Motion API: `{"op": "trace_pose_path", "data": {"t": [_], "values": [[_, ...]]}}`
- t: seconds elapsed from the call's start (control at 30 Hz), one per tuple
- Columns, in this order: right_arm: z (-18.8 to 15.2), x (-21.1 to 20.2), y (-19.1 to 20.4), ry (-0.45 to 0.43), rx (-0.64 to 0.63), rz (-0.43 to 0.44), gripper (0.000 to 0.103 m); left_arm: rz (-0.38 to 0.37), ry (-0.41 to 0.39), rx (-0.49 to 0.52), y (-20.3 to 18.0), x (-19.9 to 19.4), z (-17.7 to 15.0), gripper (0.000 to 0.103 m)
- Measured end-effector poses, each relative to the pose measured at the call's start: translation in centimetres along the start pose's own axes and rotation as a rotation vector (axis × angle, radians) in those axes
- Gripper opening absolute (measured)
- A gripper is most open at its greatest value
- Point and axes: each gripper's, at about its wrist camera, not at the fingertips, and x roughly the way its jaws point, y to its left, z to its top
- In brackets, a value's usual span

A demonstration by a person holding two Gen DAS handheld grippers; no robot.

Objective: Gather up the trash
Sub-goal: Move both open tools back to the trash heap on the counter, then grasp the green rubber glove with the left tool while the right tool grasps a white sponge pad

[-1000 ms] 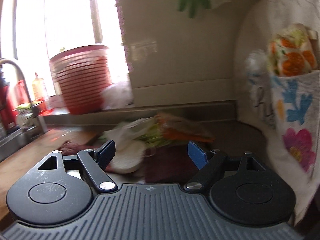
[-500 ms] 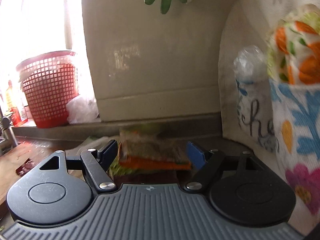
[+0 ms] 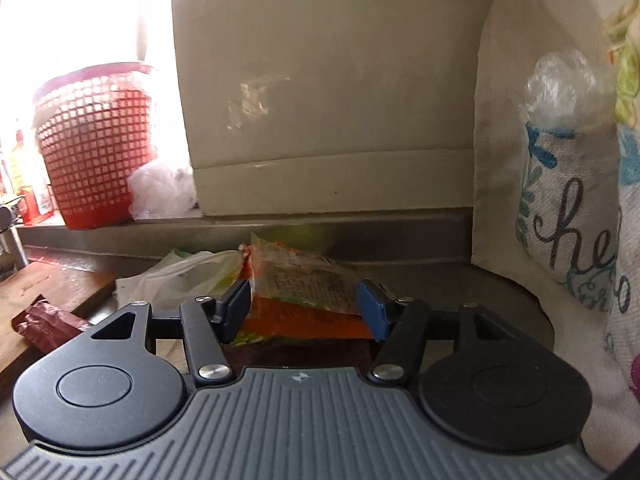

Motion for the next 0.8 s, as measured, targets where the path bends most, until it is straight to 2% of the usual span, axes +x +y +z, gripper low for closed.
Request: {"op": "trace_pose_path", "data": {"t": [0.1,0.2,0.3,0.4,0.5,0.67,0.8], "values": [[0.0,0.9,-0.4,0.036,0.033,0.051,0.075,-0.003,0.001,0.002,-0.6,1.0,0.5,0.094],[0.0,0.9,-0.5,0.027,0.025,0.038,0.076,-0.011,-0.004,0.004,-1.2,2.1,1.2,0.094],[-0.2,0.8,-0.8,0.052,0.060,0.072,0.078,-0.017,-0.012,0.003,-1.8,3.5,2.4,0.094],[-0.4,0.5,-1.0,0.052,0.081,0.093,0.088,-0.017,-0.036,0.015,-2.5,5.1,3.8,0.094],[-0.5,0.2,-1.1,0.069,0.107,0.139,0.087,-0.016,-0.057,0.025,-3.2,7.1,5.6,0.094],[-0.7,-0.4,-0.3,0.052,0.073,0.193,0.089,-0.004,-0.078,0.048,-4.2,11.0,8.2,0.094],[-0.7,-0.1,-0.2,0.058,0.056,0.184,0.090,-0.013,-0.075,0.083,-5.1,14.4,10.0,0.094]]}}
